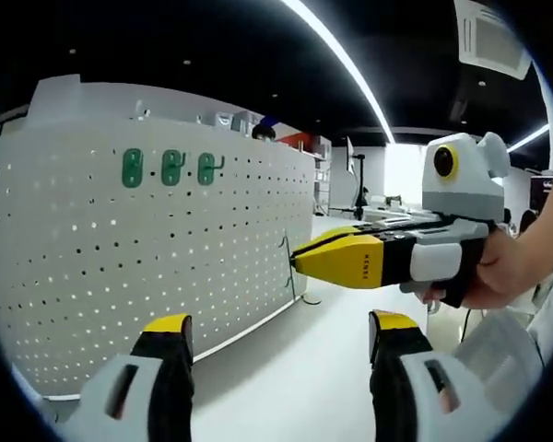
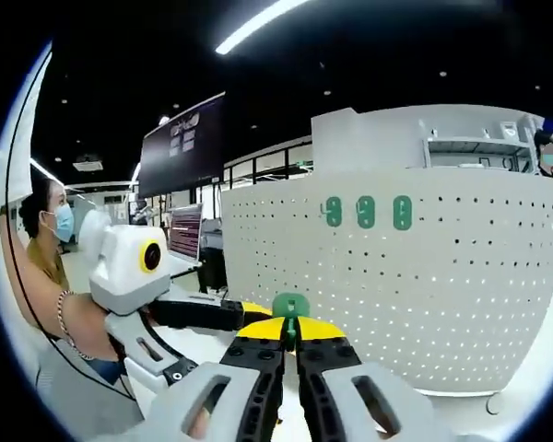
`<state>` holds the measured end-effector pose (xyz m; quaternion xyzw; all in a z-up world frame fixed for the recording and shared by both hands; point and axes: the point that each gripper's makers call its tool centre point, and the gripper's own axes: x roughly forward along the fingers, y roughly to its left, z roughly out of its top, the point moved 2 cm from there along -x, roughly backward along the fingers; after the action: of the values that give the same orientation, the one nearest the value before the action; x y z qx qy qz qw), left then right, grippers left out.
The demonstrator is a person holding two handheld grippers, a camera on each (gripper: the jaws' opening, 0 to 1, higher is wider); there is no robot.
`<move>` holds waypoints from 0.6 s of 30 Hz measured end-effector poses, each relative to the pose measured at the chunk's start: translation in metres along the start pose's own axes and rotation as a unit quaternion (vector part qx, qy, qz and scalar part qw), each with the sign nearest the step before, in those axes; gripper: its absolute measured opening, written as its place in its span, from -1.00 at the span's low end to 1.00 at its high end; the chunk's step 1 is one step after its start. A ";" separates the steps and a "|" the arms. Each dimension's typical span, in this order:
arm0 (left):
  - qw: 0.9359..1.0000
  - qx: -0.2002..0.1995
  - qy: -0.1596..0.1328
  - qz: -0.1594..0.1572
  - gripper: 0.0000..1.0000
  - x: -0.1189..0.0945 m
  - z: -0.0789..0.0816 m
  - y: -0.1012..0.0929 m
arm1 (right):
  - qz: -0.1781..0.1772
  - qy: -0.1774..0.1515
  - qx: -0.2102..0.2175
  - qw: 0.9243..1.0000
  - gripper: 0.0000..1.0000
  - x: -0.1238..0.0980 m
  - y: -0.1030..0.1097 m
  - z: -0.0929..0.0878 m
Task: Insert the hook assembly into the mounting plate slot until the hook locks in place.
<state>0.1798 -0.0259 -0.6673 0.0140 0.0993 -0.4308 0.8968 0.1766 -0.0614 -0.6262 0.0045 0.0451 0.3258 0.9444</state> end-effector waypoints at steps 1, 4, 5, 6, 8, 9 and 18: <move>1.000 0.000 0.001 0.000 0.60 0.000 0.000 0.000 | -0.002 0.001 0.005 1.000 -0.99 0.000 -0.002 0.000; 1.000 -0.002 0.003 0.000 0.60 0.000 -0.002 0.001 | -0.009 -0.003 0.014 1.000 -0.99 0.000 -0.008 0.001; 1.000 -0.004 0.005 0.001 0.60 0.000 -0.004 0.002 | -0.013 -0.004 0.018 1.000 -0.99 0.000 -0.010 0.002; 1.000 -0.003 0.006 0.001 0.60 0.000 -0.005 0.003 | -0.015 -0.005 0.021 1.000 -0.99 0.000 -0.013 0.003; 1.000 -0.002 0.008 0.002 0.59 -0.001 -0.007 0.005 | -0.018 -0.005 0.023 1.000 -0.99 0.001 -0.017 0.004; 1.000 -0.003 0.009 0.003 0.59 -0.001 -0.008 0.006 | -0.020 -0.003 0.022 1.000 -0.99 0.002 -0.019 0.004; 1.000 -0.015 0.019 0.013 0.58 -0.013 -0.025 0.015 | -0.056 -0.003 0.025 0.998 -0.99 0.003 -0.046 0.011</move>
<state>0.1796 -0.0032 -0.6900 0.0097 0.1228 -0.4176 0.9003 0.2086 -0.0955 -0.6170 0.0267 0.0502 0.2716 0.9607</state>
